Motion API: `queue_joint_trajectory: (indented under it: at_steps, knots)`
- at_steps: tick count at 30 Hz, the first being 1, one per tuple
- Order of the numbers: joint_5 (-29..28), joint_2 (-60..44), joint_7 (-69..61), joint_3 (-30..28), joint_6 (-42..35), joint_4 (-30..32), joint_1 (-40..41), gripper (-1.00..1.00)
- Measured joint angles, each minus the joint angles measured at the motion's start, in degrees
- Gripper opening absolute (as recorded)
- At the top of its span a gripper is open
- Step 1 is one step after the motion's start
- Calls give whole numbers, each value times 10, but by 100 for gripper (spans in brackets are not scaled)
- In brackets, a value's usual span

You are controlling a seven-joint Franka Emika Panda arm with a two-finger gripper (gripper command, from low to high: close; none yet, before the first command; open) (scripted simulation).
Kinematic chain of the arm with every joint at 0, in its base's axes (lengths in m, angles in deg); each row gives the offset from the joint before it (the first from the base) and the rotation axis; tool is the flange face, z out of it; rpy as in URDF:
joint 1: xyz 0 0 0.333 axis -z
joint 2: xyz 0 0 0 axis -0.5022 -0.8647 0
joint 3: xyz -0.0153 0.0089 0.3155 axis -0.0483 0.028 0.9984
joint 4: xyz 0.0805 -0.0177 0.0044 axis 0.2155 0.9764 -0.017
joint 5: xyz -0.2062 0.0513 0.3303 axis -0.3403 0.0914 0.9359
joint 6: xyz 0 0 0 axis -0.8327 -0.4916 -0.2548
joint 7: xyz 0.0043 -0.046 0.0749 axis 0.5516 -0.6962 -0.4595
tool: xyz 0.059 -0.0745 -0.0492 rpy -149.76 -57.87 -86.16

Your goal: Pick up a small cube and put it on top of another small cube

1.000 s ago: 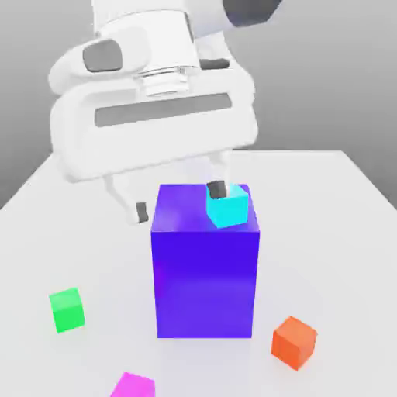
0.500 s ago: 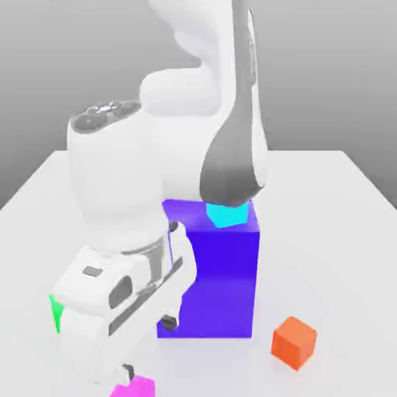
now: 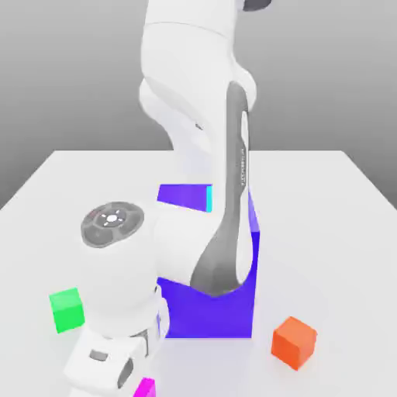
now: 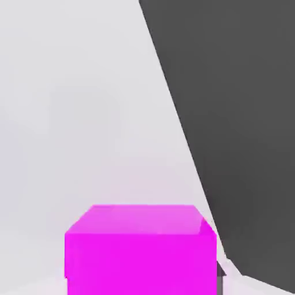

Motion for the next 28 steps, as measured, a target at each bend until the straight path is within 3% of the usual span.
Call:
queue_joint_trajectory:
  at_steps: [4, 12, 17, 19, 24, 25, 28]
  knots:
    - [-47, 77, 32, -45, -51, 28, -21, -100]
    - [-130, 209, 65, -151, -60, 148, 24, -100]
    - [-215, 294, 107, -191, -46, 225, 109, -100]
    - [-194, 281, 89, -172, -26, 233, 156, -100]
    - [-83, 201, 8, -99, 39, 230, 153, -100]
    - [-59, 184, -9, -84, 53, 229, 163, 100]
    - [-59, 184, -9, -84, 53, 229, 163, 100]
